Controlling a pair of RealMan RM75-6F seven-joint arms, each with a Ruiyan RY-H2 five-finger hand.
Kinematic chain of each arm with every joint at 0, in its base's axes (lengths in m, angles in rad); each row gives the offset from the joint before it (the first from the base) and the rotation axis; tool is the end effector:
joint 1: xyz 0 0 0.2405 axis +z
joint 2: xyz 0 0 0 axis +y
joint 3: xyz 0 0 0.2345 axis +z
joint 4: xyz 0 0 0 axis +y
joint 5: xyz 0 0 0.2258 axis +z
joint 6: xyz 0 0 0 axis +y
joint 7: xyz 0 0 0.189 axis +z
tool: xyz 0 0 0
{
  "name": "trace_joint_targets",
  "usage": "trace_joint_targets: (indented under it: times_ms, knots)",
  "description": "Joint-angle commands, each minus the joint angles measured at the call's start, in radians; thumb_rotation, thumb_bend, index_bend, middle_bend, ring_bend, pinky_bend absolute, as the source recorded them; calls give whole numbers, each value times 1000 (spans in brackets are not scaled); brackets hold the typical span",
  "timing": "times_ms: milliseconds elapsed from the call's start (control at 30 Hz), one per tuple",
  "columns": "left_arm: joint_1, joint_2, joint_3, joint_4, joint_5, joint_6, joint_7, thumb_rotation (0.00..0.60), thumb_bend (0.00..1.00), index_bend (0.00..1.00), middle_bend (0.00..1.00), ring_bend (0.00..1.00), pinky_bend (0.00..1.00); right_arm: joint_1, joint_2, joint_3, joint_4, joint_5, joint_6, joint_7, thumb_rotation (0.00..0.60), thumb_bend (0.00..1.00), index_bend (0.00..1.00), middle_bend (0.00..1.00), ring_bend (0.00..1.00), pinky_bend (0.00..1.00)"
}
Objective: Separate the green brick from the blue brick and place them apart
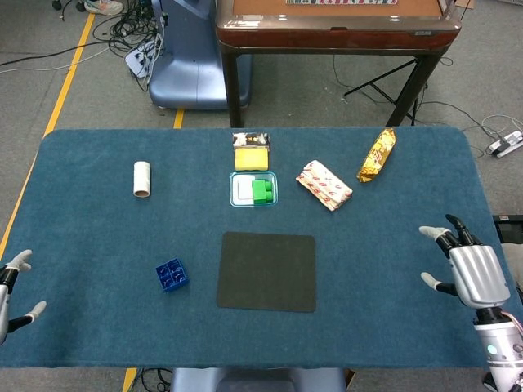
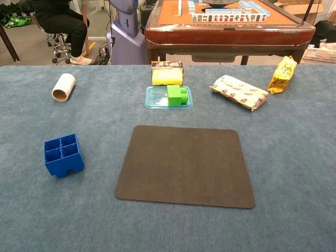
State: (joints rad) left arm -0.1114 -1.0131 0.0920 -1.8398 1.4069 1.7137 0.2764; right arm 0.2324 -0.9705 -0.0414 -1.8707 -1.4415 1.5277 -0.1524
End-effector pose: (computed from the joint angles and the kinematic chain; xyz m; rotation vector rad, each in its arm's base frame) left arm -0.2732 0.1970 0.1690 -1.3092 -0.7547 -0.7623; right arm -0.2416 -0.2396 0.1505 1.4623 -0.8401 0.9099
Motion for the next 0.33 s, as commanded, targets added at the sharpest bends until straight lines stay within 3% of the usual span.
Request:
trace_joint_targets:
  times_ms: [33, 333]
  knots:
    - [11, 0, -3, 4, 3, -11, 3, 600, 49, 213, 342, 357, 559, -16, 11, 2, -12, -5, 4, -1, 600, 0, 286, 333, 311, 412]
    - [24, -1, -32, 1, 5, -48, 12, 600, 49, 214, 342, 357, 559, -38, 13, 16, -13, 2, -29, 16, 600, 0, 286, 334, 311, 412]
